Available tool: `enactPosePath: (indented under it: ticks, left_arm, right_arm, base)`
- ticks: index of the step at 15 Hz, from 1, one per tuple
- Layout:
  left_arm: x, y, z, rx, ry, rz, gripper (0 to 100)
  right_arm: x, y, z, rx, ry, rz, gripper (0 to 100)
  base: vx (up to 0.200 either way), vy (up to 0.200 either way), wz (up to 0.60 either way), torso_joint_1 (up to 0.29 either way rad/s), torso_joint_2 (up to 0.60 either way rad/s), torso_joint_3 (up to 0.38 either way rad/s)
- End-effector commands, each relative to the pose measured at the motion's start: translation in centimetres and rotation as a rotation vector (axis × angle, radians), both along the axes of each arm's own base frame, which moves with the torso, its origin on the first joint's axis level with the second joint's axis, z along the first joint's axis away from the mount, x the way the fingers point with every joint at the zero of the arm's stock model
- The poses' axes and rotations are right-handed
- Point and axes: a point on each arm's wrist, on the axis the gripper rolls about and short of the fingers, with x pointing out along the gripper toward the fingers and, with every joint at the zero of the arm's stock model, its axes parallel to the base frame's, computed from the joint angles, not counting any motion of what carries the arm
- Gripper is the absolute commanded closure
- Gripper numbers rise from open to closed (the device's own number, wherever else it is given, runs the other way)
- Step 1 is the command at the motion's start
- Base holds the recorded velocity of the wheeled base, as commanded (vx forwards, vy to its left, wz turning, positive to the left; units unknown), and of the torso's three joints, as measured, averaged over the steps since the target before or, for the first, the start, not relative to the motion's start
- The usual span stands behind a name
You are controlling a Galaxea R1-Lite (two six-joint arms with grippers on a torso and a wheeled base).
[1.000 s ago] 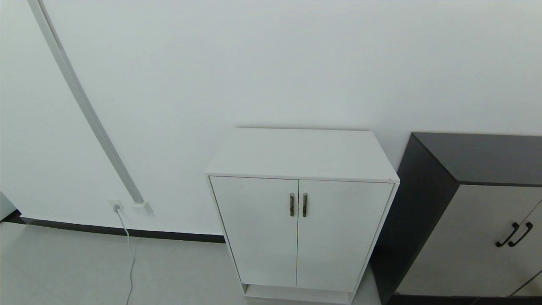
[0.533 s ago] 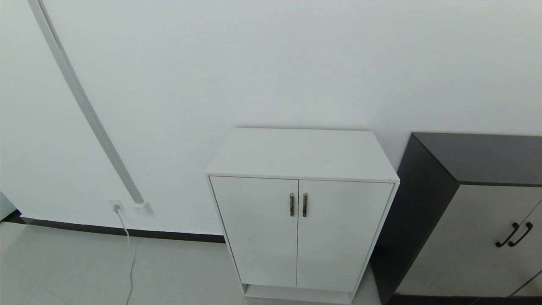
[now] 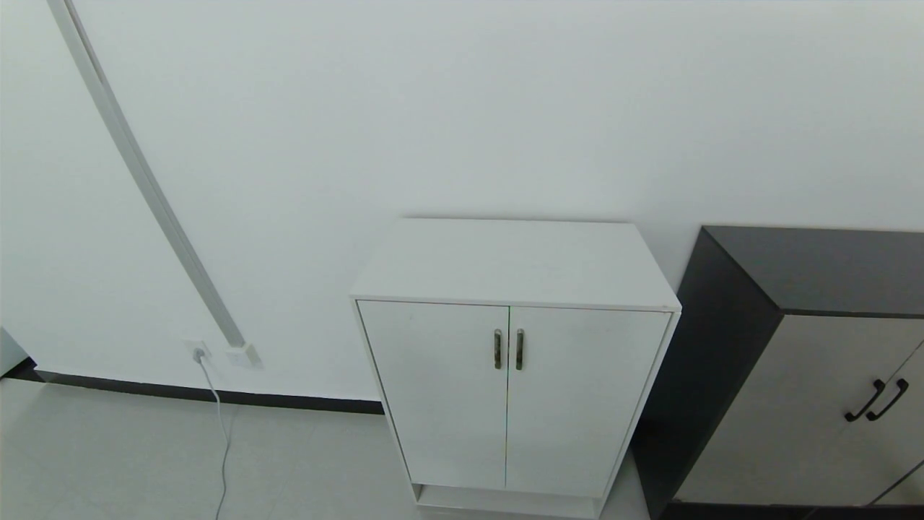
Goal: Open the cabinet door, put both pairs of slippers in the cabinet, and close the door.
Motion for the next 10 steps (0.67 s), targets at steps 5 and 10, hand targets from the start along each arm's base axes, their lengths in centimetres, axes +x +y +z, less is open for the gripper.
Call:
enactPosePath:
  ticks: [5,10]
  left_arm:
    - [0.0,0.0,0.0,0.0,0.001,0.0,100]
    - [0.0,0.0,0.0,0.003,0.001,0.0,100]
  right_arm:
    - [-1.8,0.0,-0.2,0.062,-0.223,-0.011,100]
    - [-2.2,-0.1,-0.3,0.135,-0.278,-0.055,100]
  base:
    - [0.0,0.0,0.0,0.0,0.0,0.0]
    - [0.0,0.0,0.0,0.0,0.0,0.0]
